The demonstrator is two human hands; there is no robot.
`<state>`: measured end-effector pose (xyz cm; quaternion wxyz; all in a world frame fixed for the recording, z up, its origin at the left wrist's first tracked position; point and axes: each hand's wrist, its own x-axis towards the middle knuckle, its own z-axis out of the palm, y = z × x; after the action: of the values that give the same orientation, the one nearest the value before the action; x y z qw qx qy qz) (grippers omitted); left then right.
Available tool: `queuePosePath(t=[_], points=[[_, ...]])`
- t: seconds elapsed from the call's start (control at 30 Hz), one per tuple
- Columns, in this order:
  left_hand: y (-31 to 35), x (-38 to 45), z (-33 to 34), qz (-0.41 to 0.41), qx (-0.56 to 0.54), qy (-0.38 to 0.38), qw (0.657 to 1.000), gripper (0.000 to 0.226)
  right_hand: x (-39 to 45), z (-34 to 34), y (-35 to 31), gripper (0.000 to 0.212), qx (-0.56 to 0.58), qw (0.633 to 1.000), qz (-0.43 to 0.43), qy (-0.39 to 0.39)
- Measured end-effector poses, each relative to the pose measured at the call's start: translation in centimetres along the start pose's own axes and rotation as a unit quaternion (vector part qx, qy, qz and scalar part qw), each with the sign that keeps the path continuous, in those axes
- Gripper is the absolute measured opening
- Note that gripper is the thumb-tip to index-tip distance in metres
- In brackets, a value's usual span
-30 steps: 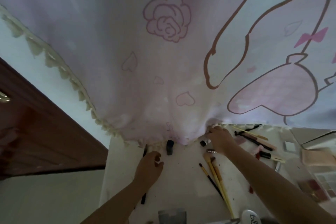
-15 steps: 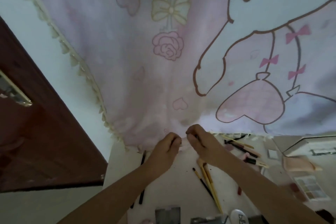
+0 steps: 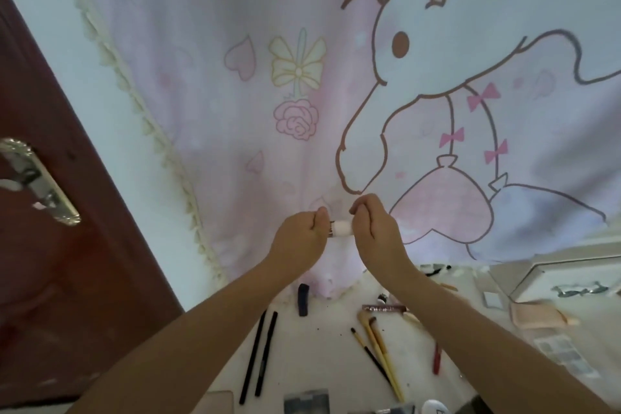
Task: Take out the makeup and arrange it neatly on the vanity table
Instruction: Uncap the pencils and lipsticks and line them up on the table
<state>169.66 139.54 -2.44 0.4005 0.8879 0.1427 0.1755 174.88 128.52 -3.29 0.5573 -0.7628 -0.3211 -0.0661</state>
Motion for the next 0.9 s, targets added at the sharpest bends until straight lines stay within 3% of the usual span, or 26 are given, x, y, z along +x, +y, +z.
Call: queuePosePath(t=[0.13,0.23,0.37,0.4,0.63,0.7,0.8,0.9], points=[[0.8,0.6,-0.1,-0.028,-0.025,-0.036,0.999,0.047,0.2,-0.6,0.1,0.017,0.014,1.000,0.011,0.002],[1.2,1.3,-0.2,-0.062,-0.152,-0.050,0.985,0.040,1.1,-0.9,0.3,0.025,0.097,0.991,0.092,0.000],[0.8,1.9,-0.2,-0.047,-0.319,-0.065,0.944,0.009,2.0,-1.6,0.7,0.020,0.192,0.965,0.173,-0.031],[0.8,2.0,-0.1,-0.044,-0.346,-0.072,0.934,0.011,2.2,-1.8,0.8,0.019,0.197,0.963,0.178,-0.039],[2.1,3.6,0.2,-0.087,-0.506,-0.070,0.856,0.010,2.9,-4.1,1.2,0.018,0.089,0.981,0.153,-0.085],[2.3,4.0,-0.3,-0.082,-0.446,-0.089,0.887,0.013,3.3,-4.8,0.9,0.023,0.051,0.988,0.125,-0.070],[2.4,4.3,-0.8,-0.003,-0.196,-0.097,0.976,0.019,4.4,-5.7,0.0,0.030,0.018,0.993,0.104,-0.057],[2.7,4.3,-1.4,0.113,0.032,-0.090,0.989,0.006,5.6,-6.1,-1.2,0.041,-0.018,0.989,0.126,-0.081]])
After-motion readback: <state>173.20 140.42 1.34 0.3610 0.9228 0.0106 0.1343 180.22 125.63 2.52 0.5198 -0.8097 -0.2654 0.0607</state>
